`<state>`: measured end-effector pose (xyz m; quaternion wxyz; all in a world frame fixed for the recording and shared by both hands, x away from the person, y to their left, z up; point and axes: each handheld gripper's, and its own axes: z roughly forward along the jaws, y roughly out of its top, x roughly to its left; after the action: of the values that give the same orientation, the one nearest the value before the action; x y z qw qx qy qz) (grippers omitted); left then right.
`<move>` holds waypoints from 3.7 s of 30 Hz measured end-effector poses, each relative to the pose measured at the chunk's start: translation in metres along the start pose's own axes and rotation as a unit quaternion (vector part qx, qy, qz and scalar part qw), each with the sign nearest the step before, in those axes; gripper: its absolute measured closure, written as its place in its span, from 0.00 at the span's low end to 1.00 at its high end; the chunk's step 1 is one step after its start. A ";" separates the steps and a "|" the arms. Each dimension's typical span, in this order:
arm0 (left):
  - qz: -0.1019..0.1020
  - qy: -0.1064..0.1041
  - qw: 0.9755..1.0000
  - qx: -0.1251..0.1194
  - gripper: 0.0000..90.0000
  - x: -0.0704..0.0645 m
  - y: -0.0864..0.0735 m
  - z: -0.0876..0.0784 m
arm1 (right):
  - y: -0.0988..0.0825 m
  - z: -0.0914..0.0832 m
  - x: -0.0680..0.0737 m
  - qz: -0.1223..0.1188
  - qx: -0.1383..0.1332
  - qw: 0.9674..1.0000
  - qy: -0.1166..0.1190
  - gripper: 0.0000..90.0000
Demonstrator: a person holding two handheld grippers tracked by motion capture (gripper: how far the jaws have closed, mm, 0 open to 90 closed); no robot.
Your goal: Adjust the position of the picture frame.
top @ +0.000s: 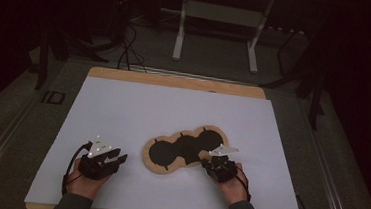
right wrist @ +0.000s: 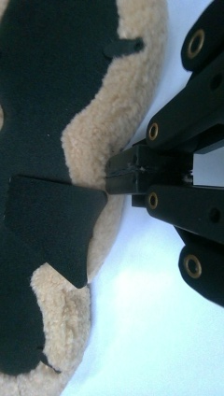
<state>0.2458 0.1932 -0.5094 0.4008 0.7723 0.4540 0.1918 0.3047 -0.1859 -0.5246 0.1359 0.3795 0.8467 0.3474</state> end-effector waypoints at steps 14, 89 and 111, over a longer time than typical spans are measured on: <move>0.005 -0.005 1.000 0.006 0.74 -0.003 0.000 0.006 | 0.010 -0.023 -0.055 0.089 -0.062 0.989 -0.101 1.00; 0.100 -0.068 0.989 0.085 0.95 -0.054 0.000 0.050 | 0.019 0.002 -0.087 0.190 -0.026 0.978 -0.077 0.87; 0.067 -0.021 0.994 0.089 0.95 -0.038 0.005 0.053 | 0.005 -0.006 -0.071 0.208 -0.044 0.975 -0.067 0.86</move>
<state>0.2638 0.1365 -0.5350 0.3263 0.8374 0.4078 0.1613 0.3520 -0.2386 -0.5188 0.1332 0.5636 0.7219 0.3787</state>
